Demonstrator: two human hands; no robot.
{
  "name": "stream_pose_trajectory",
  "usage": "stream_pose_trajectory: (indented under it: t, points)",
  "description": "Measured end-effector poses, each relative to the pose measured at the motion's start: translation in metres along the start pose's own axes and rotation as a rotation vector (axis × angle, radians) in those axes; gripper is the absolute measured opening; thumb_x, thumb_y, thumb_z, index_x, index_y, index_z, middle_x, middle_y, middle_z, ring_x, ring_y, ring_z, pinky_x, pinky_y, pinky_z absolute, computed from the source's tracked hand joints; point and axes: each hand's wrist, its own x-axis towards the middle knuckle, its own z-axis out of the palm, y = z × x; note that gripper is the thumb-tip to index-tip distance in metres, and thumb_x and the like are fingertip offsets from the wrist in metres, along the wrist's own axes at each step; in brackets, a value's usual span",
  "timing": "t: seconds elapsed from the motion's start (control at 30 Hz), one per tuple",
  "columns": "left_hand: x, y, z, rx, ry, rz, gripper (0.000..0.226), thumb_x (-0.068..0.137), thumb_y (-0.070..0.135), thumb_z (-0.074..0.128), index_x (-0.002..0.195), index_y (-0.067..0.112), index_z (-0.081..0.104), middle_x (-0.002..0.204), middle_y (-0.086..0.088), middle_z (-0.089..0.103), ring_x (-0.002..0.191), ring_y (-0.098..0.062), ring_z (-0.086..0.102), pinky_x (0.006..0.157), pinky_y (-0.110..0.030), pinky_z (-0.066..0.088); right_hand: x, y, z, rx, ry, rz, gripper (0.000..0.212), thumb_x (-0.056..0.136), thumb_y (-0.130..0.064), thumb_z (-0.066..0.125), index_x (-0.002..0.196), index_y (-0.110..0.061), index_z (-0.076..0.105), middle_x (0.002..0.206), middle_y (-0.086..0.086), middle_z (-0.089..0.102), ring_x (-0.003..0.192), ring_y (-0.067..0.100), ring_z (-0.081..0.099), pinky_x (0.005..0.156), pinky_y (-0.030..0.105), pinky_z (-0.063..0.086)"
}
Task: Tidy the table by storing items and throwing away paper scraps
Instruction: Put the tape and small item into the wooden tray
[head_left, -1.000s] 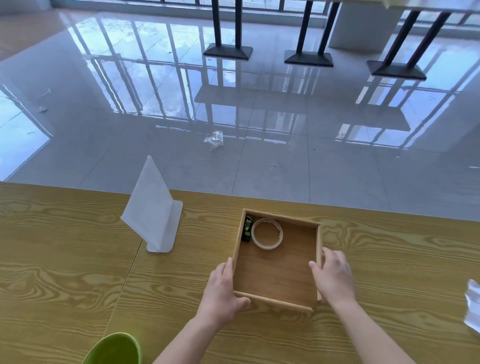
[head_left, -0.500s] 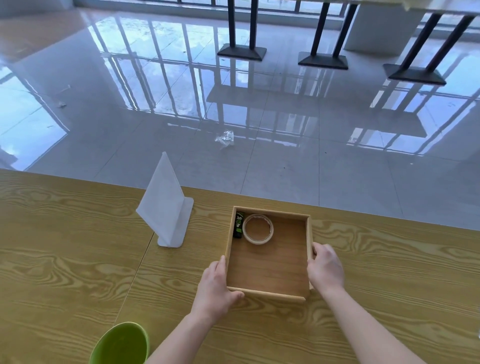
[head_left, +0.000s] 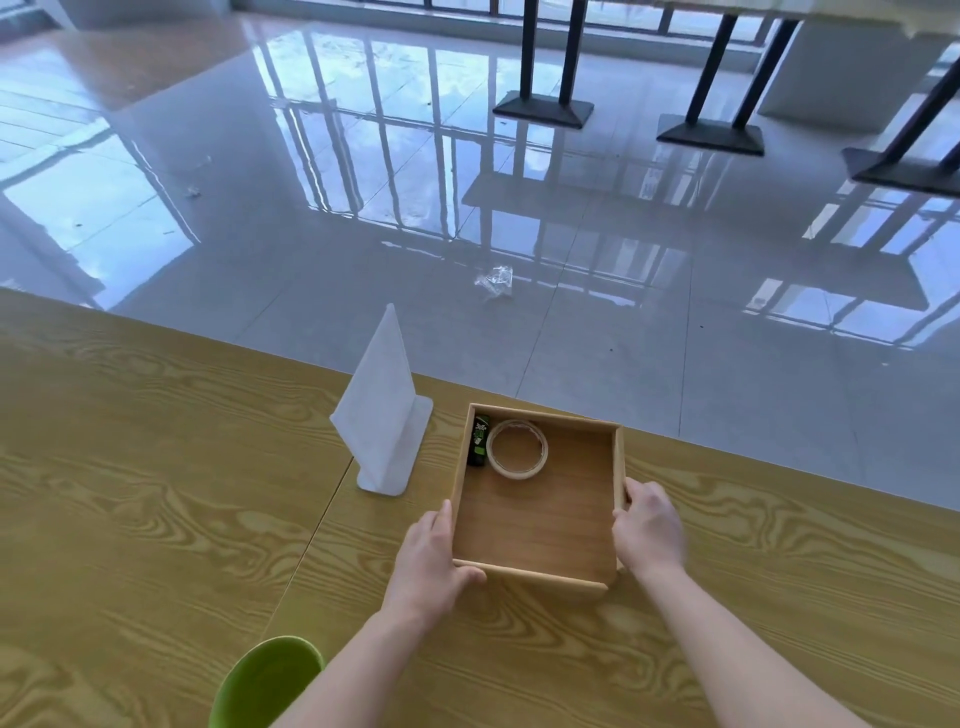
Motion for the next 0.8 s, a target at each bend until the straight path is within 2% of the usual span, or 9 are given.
stream_pose_trajectory:
  t: [0.37,0.53,0.67,0.8]
  points:
    - [0.013,-0.021,-0.024,0.062,0.02,-0.045,0.104,0.077,0.037,0.081,0.154,0.007,0.018,0.149,-0.008,0.041,0.139,-0.024,0.033,0.114,-0.034,0.03,0.002,-0.029,0.019,0.023,-0.024,-0.052,0.02,0.093,-0.008,0.055,0.112,-0.008,0.062,0.1,0.006,0.055,0.083,0.019,0.047,0.071,0.031,0.039]
    - [0.018,-0.024,-0.035,0.095,0.01,-0.042,0.102,0.077,0.035,0.081,0.153,0.005,0.02,0.149,-0.01,0.04,0.139,-0.026,0.034,0.114,-0.033,0.03,0.0,-0.038,0.023,0.028,-0.044,-0.051,0.023,0.093,-0.01,0.056,0.115,-0.009,0.062,0.108,0.01,0.059,0.085,0.022,0.053,0.072,0.033,0.044]
    - [0.018,-0.025,-0.036,0.086,0.014,-0.025,0.092,0.075,0.034,0.082,0.147,0.006,0.031,0.141,-0.007,0.047,0.13,-0.026,0.042,0.109,-0.035,0.035,-0.001,-0.038,0.024,0.026,-0.034,-0.055,0.027,0.093,-0.01,0.057,0.12,-0.008,0.061,0.105,0.009,0.058,0.087,0.022,0.053,0.073,0.033,0.043]
    - [0.016,-0.025,-0.036,0.08,0.013,-0.021,0.086,0.076,0.034,0.082,0.143,0.005,0.036,0.139,-0.007,0.048,0.127,-0.026,0.043,0.108,-0.036,0.036,-0.003,-0.039,0.023,0.031,-0.041,-0.046,0.038,0.093,-0.01,0.058,0.131,-0.009,0.056,0.113,0.011,0.058,0.1,0.028,0.058,0.08,0.036,0.046]
